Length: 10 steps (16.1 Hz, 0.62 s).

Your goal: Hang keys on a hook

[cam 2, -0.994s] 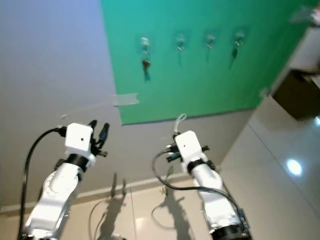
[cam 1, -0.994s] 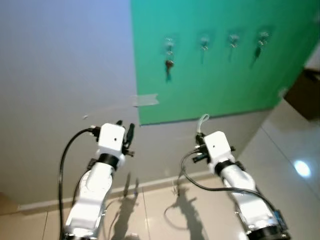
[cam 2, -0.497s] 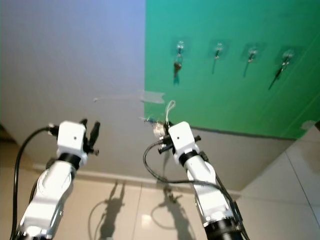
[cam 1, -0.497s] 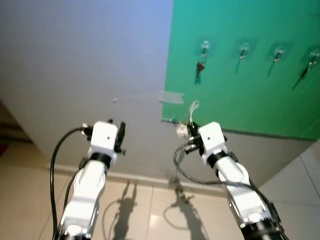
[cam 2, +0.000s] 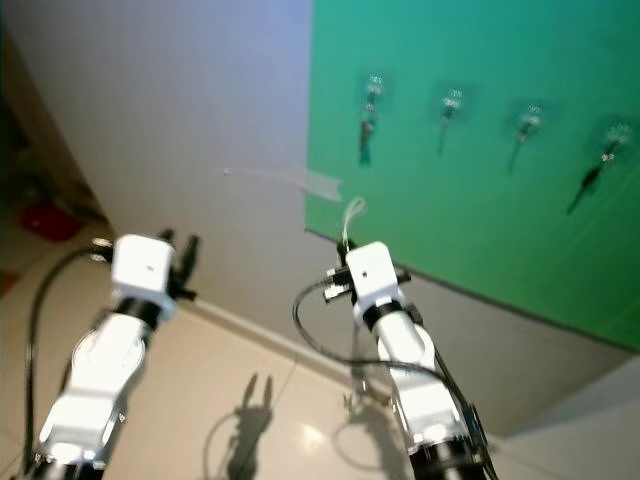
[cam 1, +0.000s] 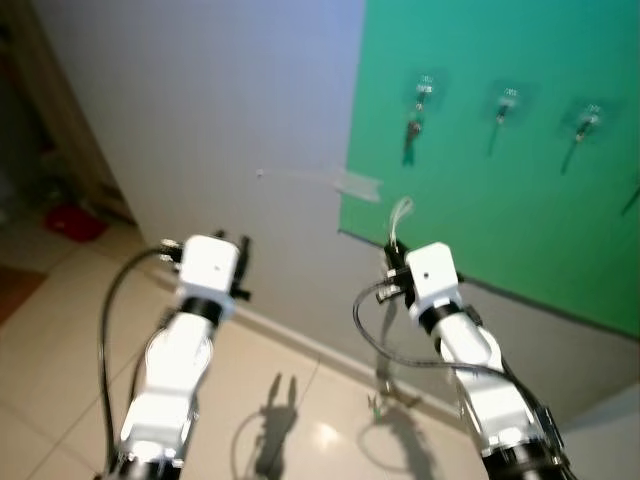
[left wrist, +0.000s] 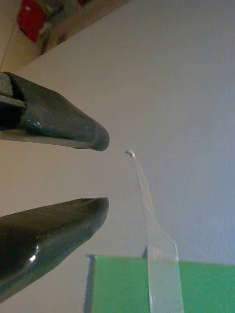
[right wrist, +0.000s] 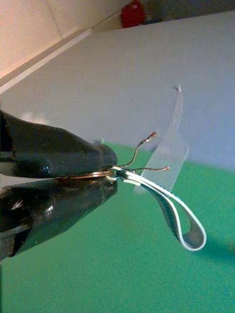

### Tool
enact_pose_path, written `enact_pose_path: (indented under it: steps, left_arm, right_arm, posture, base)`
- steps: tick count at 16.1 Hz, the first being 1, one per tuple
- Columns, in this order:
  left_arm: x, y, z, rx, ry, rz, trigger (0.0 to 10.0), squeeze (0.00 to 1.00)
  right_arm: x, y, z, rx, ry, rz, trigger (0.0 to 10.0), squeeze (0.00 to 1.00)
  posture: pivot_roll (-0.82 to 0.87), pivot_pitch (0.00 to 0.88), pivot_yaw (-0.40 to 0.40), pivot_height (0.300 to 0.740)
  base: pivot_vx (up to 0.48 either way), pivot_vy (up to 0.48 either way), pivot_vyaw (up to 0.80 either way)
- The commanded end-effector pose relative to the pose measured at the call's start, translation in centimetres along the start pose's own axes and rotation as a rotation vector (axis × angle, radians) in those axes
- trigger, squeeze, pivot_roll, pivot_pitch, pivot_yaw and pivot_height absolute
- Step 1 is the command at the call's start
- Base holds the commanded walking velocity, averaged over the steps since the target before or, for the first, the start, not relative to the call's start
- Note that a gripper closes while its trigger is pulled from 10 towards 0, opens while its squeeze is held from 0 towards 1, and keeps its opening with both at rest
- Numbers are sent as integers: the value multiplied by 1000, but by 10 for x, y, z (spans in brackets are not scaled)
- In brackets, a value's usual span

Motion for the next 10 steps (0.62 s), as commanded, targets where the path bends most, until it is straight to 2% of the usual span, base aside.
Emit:
enact_pose_path:
  steps: [1,3,6,7,10]
  left_arm:
    - [3,10,3,-19,8,-30,10000,0]
    - [5,9,5,-30,16,-9,10000,0]
    - [8,10,5,-55,33,-28,10000,0]
    - [9,11,5,-58,36,-34,10000,0]
    - [9,11,5,-65,37,-38,10000,0]
  right_arm:
    - [-1,14,-3,-51,3,22,10000,0]
    - [4,14,-3,-49,24,38,10000,0]
    - [8,14,-2,-49,46,50,10000,0]
    - [7,14,-2,-47,40,110,10000,0]
    - [9,13,-1,-30,51,108,10000,0]
  posture:
    - [-64,12,10,740]
    - [-64,9,11,740]
    - [-63,6,11,740]
    - [-60,5,11,740]
    - [-58,2,12,740]
  base:
    - [0,0,0]
    - [0,0,0]
    - [0,0,0]
    - [266,0,0]
    - [295,0,-304]
Point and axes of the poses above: a point about 5 cm out from each wrist's last joint towards the gripper, its own z axis pointing out of the wrist towards the gripper, its own x axis along the axis of the wrist's last joint, y = z × x, the point moved 3 cm from there along z, pointing out of the wrist towards the gripper, and after that the axes turned 7 degrees about -z, right-handed, at the moved point
